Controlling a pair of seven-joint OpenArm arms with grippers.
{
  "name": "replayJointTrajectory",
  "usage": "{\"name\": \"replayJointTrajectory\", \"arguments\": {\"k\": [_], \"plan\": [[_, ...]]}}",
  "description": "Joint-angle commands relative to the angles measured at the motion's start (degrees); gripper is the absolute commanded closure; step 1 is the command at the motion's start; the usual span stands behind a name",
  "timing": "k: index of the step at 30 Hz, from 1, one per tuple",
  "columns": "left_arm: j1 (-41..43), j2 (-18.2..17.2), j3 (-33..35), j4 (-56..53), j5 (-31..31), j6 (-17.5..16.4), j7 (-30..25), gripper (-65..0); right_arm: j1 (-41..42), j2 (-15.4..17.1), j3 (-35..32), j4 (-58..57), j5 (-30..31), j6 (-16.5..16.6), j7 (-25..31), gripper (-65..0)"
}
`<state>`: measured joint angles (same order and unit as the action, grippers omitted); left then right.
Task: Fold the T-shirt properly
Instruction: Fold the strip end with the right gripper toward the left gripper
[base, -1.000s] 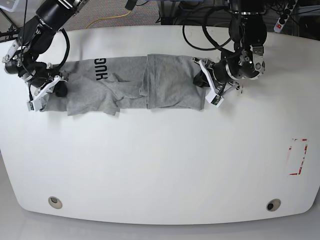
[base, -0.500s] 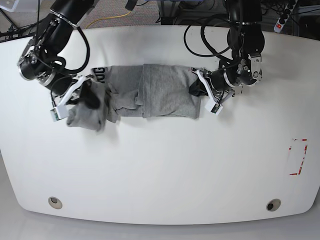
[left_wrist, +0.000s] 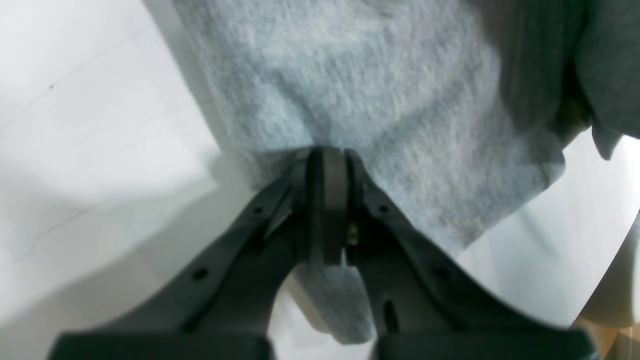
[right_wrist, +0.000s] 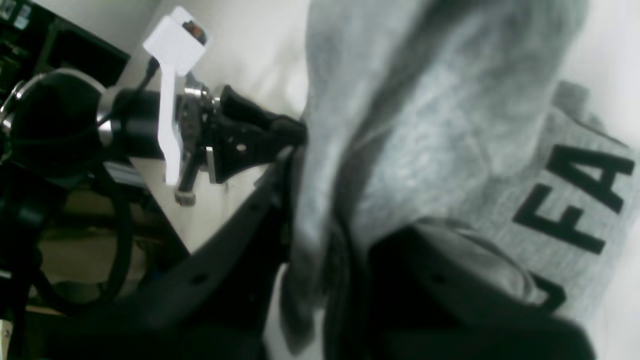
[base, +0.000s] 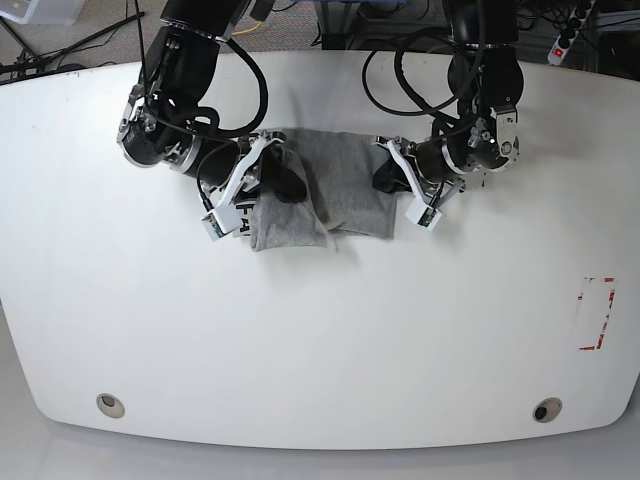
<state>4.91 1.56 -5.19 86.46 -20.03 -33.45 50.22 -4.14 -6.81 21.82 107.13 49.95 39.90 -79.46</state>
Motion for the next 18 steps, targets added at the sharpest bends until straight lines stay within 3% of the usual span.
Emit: {"name": "replayJointTrajectory", "arguments": {"k": [1, 4, 8, 12, 18], "plan": [[0.24, -0.02, 0.22, 0.27, 1.88, 0.35, 2.22, -2.1, 1.11, 0.26, -2.09, -0.19, 1.52, 0.1, 2.67, 0.0], [0.24, -0.02, 0.14, 0.27, 1.7, 0.35, 2.22, -2.1, 1.2, 0.26, -2.62, -2.74, 1.43, 0.1, 5.13, -1.0], [0.24, -0.02, 0.05, 0.36, 1.7, 0.35, 2.22, -2.1, 1.46, 0.26, -2.62, -6.52, 1.43, 0.1, 6.63, -10.3], [0.24, -0.02, 0.05, 0.36, 1.7, 0.35, 2.22, -2.1, 2.78, -0.09, -2.79, -10.03, 1.43, 0.1, 7.24, -11.4], [0.24, -0.02, 0.05, 0.36, 1.61, 0.35, 2.22, -2.1, 2.87, -0.09, -8.77, -10.74, 1.43, 0.1, 11.11, -11.7]]}}
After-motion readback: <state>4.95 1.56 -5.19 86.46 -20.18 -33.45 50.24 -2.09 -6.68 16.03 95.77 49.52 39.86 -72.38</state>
